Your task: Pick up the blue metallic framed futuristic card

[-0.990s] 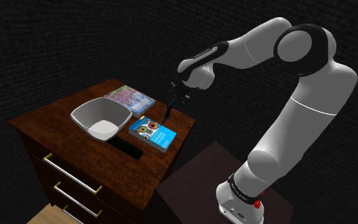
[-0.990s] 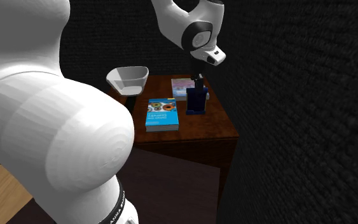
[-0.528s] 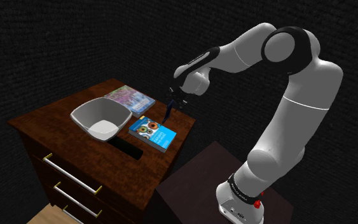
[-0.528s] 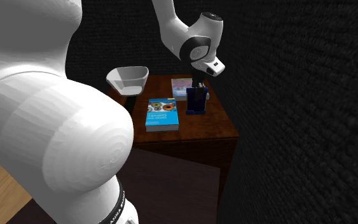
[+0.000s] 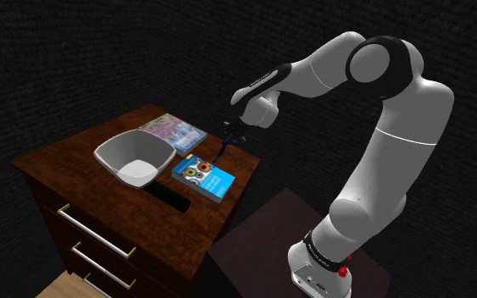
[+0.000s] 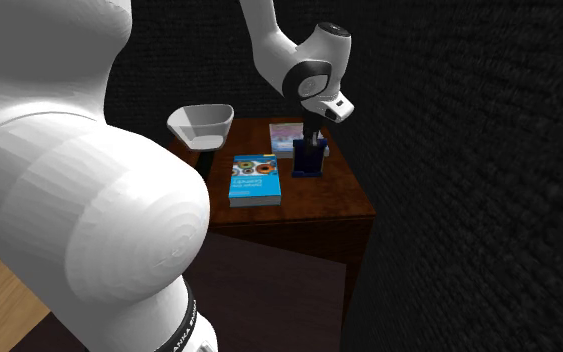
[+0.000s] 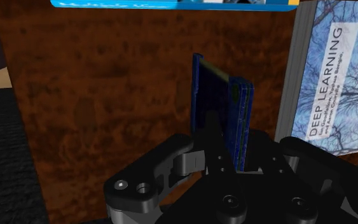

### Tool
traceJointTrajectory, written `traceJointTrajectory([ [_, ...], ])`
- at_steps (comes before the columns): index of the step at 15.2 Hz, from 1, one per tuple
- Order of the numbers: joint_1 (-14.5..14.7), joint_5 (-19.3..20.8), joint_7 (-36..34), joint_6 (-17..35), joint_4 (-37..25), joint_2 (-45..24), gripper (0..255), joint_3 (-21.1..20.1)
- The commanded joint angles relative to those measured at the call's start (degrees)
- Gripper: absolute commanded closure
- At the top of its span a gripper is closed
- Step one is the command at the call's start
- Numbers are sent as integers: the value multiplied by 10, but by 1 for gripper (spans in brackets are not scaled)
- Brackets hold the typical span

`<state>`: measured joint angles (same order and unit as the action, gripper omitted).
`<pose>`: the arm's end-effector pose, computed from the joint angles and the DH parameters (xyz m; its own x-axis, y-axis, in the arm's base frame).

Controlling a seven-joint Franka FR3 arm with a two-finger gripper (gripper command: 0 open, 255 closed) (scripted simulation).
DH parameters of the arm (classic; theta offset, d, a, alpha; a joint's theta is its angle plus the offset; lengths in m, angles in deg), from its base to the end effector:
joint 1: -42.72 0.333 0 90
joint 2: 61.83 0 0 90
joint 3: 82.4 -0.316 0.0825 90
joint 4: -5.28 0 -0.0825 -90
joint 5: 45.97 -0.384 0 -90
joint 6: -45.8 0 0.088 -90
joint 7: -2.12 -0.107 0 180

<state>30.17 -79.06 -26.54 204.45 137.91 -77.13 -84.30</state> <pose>0.5236 -0.1222 0.2418 0.3611 -0.9310 -0.0535 -0.8924 -0.3284 -0.3095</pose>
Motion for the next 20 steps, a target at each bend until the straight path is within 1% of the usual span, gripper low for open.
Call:
traceJointTrajectory([
  [1,0,0,0,0,0,-1,255,0],
  [4,0,-1,1,1,0,-1,255,-1],
  [15,13,63,-63,-68,1,72,255,24],
  [20,14,83,-83,-95,-3,97,255,29],
])
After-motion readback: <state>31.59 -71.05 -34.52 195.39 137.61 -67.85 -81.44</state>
